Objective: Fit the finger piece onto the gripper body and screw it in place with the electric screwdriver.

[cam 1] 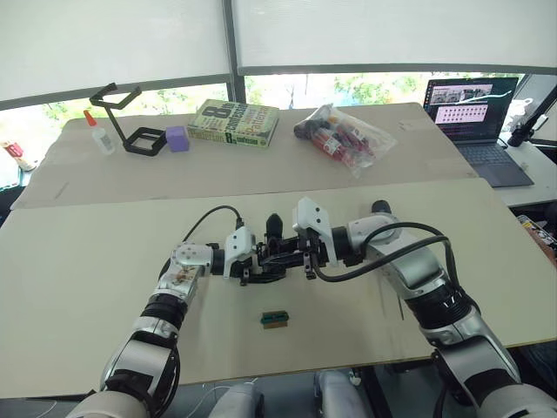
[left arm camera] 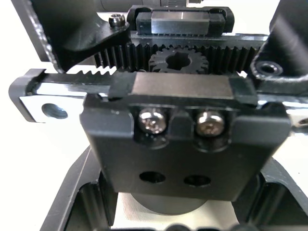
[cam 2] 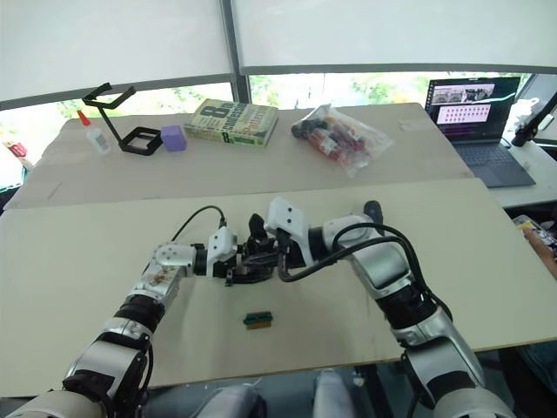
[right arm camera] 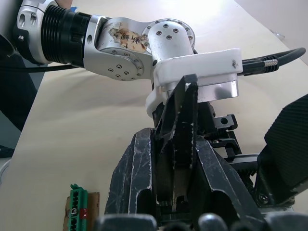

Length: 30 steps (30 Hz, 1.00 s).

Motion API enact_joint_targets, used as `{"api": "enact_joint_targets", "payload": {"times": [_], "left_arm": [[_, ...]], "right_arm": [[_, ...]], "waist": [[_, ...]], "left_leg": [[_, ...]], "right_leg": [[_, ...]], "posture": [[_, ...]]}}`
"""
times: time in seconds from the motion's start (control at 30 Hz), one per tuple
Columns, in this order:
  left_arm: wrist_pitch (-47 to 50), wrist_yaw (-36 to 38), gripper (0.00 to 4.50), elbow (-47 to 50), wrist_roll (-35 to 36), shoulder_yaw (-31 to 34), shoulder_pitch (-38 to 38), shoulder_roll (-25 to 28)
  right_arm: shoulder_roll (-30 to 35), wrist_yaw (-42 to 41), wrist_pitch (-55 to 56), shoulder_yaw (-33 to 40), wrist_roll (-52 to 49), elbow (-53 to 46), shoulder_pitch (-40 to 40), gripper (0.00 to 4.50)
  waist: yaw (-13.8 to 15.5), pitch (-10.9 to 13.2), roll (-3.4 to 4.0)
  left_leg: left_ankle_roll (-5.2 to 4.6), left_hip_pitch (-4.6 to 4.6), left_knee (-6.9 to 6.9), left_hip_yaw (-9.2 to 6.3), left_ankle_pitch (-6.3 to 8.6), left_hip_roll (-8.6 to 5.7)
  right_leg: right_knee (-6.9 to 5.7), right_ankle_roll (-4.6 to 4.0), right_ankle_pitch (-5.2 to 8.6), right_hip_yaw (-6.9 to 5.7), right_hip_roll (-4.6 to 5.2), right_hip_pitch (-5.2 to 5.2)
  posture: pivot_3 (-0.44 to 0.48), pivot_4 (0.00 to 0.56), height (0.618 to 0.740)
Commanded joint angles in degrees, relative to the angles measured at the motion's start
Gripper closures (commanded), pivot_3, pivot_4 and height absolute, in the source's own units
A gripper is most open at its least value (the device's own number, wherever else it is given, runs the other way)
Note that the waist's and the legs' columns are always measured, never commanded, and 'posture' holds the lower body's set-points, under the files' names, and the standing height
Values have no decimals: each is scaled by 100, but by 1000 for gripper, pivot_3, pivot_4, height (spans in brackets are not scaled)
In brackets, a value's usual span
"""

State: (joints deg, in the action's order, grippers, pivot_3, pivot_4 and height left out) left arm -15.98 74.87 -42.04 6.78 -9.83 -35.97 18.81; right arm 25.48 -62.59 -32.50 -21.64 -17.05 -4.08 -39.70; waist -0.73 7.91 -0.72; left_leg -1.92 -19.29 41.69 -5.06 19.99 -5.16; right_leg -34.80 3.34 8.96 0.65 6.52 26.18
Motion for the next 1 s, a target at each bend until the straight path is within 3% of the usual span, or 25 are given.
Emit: {"api": "enact_joint_targets", "payload": {"times": [0.03, 0.1, 0.37, 0.4, 0.7, 0.83, 1.0], "left_arm": [[51, 101, 2108, 141, -40, -124, 92, -17], [56, 101, 2108, 151, -35, -123, 105, -18], [78, 62, 2108, 161, -16, -108, 145, -25], [83, 56, 2108, 160, -11, -103, 150, -24], [149, -102, 2108, 124, 68, 53, 153, -45], [481, 79, 188, 237, 219, 126, 125, 90], [605, 122, 55, 606, 272, 213, 332, 426]], "right_arm": [[-17, 132, -388, 4, -35, -241, -21, 4060], [1, 143, -426, 28, -51, -384, 2, 2992], [154, 114, -431, 193, -169, -799, 48, 214], [194, 70, -440, 214, -222, -889, 67, 20], [-50, 17, 600, 818, -654, -1225, 414, 20], [24, -110, 707, 1296, -1187, -1548, 632, 0], [339, -32, 449, 1938, -2026, -2489, 1097, 0]], "waist": [[1, 0, 0], [0, 0, 0], [2, 1, -1], [2, 1, -1], [10, 1, -1], [4, 1, -1], [-34, 1, -1]], "left_leg": [[0, -1, -2, 0, 0, 0], [0, -2, -5, 0, 0, 0], [0, -15, -9, 0, 0, -1], [0, -15, -9, 0, 0, 0], [-1, -12, -18, 1, 0, 3], [-1, -12, -18, 1, 0, 2], [0, -8, -42, 2, 0, 9]], "right_leg": [[0, 0, 0, 0, 0, 1], [0, 0, 0, 0, 0, 2], [2, 0, 0, -2, 0, 11], [4, 0, 0, -2, 0, 11], [61, 2, -1, -4, -3, 3], [65, 4, -3, -3, -3, 3], [70, 3, -2, -3, -7, 8]], "posture": [[0, 150, 740], [0, 150, 740], [0, 150, 740], [0, 150, 740], [0, 150, 740], [0, 150, 740], [0, 150, 740]]}}
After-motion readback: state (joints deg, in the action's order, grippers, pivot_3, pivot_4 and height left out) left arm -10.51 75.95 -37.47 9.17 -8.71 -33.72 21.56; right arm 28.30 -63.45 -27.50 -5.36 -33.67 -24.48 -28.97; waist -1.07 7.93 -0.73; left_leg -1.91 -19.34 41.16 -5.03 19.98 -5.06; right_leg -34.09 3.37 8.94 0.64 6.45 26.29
